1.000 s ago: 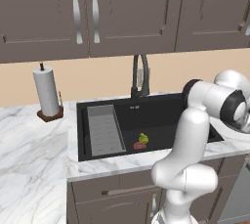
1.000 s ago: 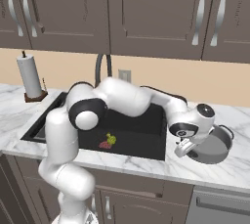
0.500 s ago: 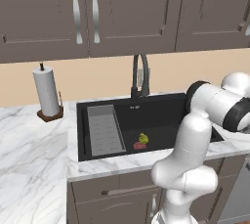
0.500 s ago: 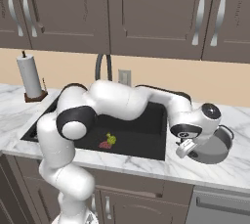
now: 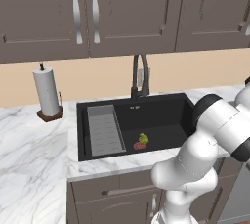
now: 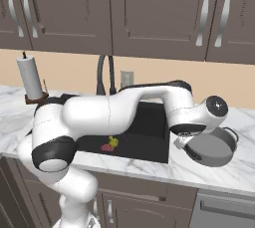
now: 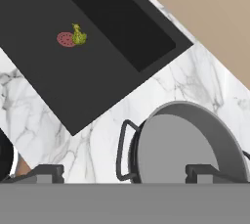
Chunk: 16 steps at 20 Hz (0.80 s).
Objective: Dump the broccoli from the pot into the sink. Then turn on the water and wash the broccoli. Then turn off the water and put the broccoli back in the pot.
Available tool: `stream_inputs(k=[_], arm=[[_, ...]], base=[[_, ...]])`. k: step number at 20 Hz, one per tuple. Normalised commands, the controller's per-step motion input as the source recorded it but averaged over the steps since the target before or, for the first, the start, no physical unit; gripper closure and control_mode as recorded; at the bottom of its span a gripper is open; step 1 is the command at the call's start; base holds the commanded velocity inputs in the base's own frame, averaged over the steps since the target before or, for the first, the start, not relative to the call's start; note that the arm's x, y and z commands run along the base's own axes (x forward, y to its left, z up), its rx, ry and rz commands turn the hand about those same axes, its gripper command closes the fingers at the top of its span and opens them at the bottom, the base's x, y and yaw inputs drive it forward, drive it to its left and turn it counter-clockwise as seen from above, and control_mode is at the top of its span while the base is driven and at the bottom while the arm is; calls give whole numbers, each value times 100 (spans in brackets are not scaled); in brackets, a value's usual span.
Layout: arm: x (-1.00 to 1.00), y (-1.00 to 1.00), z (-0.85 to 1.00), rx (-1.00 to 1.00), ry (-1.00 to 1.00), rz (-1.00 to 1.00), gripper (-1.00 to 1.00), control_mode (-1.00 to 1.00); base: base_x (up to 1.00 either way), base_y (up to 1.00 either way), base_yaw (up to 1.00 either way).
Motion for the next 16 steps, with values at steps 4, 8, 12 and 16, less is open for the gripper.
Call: stream_inputs(k=[4,8,12,16], arm=[[-13,72,34,0,-15,0,-100,-100],[1,86,7,3,-11,0,-100,-100],[27,84,0,7,-8,-3,-100,-100],[55,67,0,11,-3,-9,-100,-100]], base=[[0,0,0],[0,0,0],[0,0,0],[0,0,0]])
